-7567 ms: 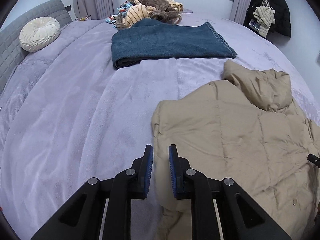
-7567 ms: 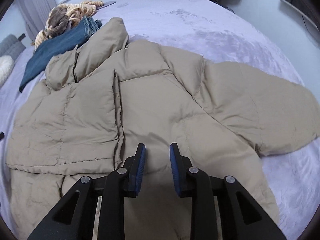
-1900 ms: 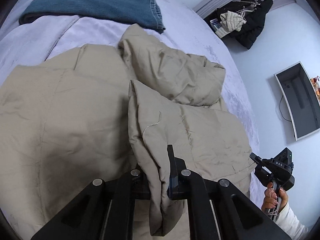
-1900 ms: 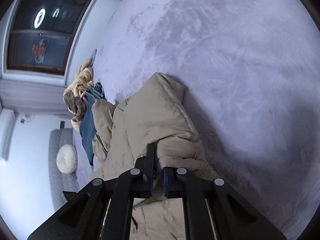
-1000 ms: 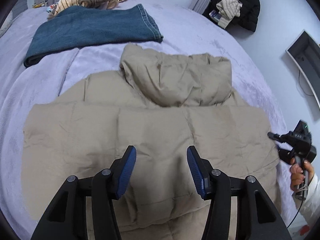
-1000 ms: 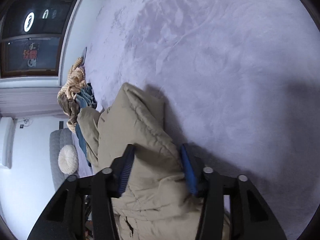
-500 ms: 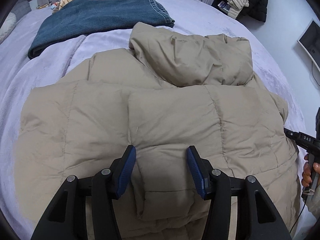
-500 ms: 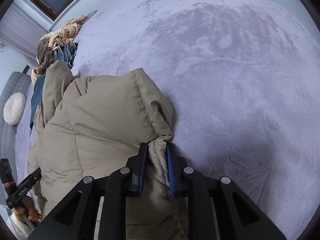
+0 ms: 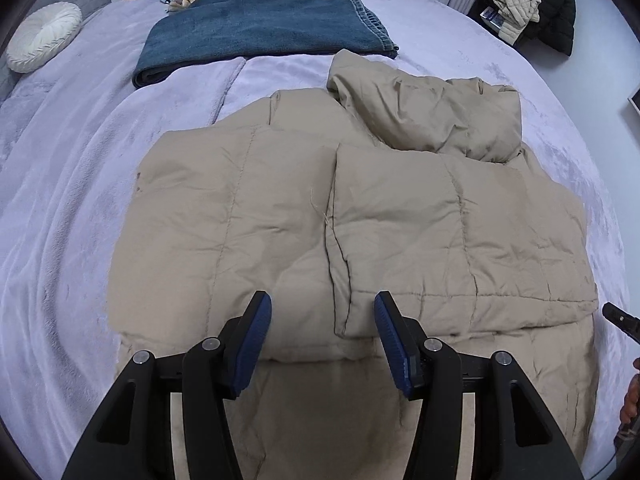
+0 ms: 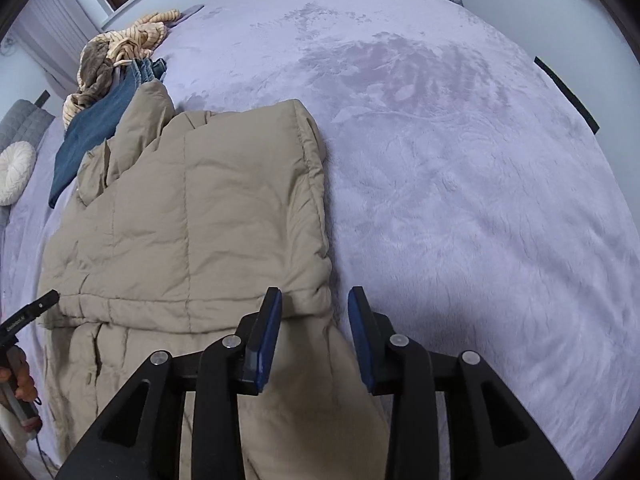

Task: Fold large clothes

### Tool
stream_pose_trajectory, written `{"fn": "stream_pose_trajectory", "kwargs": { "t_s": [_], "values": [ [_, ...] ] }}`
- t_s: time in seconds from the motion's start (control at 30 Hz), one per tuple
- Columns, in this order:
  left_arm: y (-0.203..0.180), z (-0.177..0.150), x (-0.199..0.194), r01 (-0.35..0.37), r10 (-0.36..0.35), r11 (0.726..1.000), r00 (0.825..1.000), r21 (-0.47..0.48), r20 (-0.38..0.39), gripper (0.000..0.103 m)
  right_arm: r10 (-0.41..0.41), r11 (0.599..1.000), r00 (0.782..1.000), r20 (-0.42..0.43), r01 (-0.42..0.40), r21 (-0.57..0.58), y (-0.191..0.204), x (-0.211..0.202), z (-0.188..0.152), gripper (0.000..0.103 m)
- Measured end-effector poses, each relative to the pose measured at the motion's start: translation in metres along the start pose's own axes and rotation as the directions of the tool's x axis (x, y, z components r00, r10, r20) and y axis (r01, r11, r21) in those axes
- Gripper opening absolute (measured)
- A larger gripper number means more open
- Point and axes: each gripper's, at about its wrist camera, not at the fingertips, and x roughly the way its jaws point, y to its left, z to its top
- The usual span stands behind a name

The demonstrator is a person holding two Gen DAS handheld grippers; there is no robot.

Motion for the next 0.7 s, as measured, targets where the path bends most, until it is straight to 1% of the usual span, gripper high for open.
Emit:
{"fn": "stream_pose_trajectory", "kwargs": {
  "t_s": [0.17,0.23,0.27,0.3,0.37,0.43,0.47,0.5,0.6,0.67,0.7],
  "values": [
    [-0.006,-0.015,-0.026,-0.002,0.002,1.000,1.000,-0.008,-0.024,0.056,0.063,0.997,0.997,-0.052,-0.060,0.054,0.001,-0.019,-0.020,0.057],
    [-0.009,-0.022,-0.036,-0.002,0.002,1.000,0.999,-0.019,-0.034,0.073,0.083,0.994,0.994,-0.066,-0.078,0.074,0.001,-0.024,-0.027,0.059],
    [-0.009,-0.025,-0.043,0.000,-0.001,1.000,1.000,-0.030,-0.025,0.085,0.093,0.993,0.993,-0.075,-0.087,0.081,0.001,-0.027,-0.031,0.062],
    [-0.010,-0.029,-0.051,0.004,-0.005,0.999,1.000,-0.042,-0.010,0.085,0.097,0.992,0.992,-0.083,-0.090,0.083,0.002,-0.029,-0.034,0.062],
    [-0.012,-0.035,-0.063,0.013,-0.013,0.999,1.000,-0.051,-0.010,0.085,0.111,0.991,0.989,-0.095,-0.102,0.088,0.004,-0.033,-0.041,0.063],
    [-0.015,-0.042,-0.074,0.006,-0.007,0.998,1.000,-0.062,-0.010,0.085,0.124,0.989,0.986,-0.113,-0.114,0.089,0.005,-0.036,-0.047,0.063],
    [-0.017,-0.046,-0.078,0.005,-0.006,0.998,1.000,-0.063,-0.012,0.089,0.129,0.989,0.984,-0.119,-0.120,0.087,0.006,-0.038,-0.050,0.063],
    [-0.018,-0.049,-0.082,0.001,-0.002,0.998,1.000,-0.062,-0.014,0.103,0.136,0.989,0.983,-0.126,-0.126,0.083,0.007,-0.040,-0.052,0.063],
    [-0.024,-0.061,-0.100,-0.020,0.020,0.998,1.000,-0.067,0.005,0.103,0.155,0.987,0.978,-0.143,-0.145,0.075,0.009,-0.045,-0.058,0.064],
    [-0.026,-0.068,-0.107,-0.025,0.024,0.997,1.000,-0.077,-0.005,0.103,0.170,0.984,0.974,-0.150,-0.160,0.074,0.009,-0.049,-0.061,0.077],
    [-0.028,-0.073,-0.110,-0.028,0.027,0.996,1.000,-0.083,-0.010,0.103,0.179,0.983,0.972,-0.152,-0.169,0.075,0.010,-0.051,-0.063,0.077]
  ]
}}
